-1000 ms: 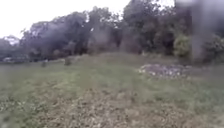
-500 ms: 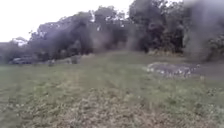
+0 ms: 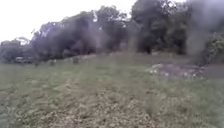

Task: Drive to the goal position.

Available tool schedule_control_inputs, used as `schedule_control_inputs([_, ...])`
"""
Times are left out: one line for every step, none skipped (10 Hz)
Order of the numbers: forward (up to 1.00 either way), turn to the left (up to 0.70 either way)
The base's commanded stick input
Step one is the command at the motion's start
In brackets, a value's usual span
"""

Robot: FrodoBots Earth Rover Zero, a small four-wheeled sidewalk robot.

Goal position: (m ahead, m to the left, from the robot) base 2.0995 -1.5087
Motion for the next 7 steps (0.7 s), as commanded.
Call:
schedule_control_inputs([0.45,0.00])
schedule_control_inputs([0.45,0.00])
schedule_control_inputs([0.45,0.00])
schedule_control_inputs([0.45,0.00])
schedule_control_inputs([0.45,0.00])
schedule_control_inputs([0.45,0.00])
schedule_control_inputs([0.45,0.00])
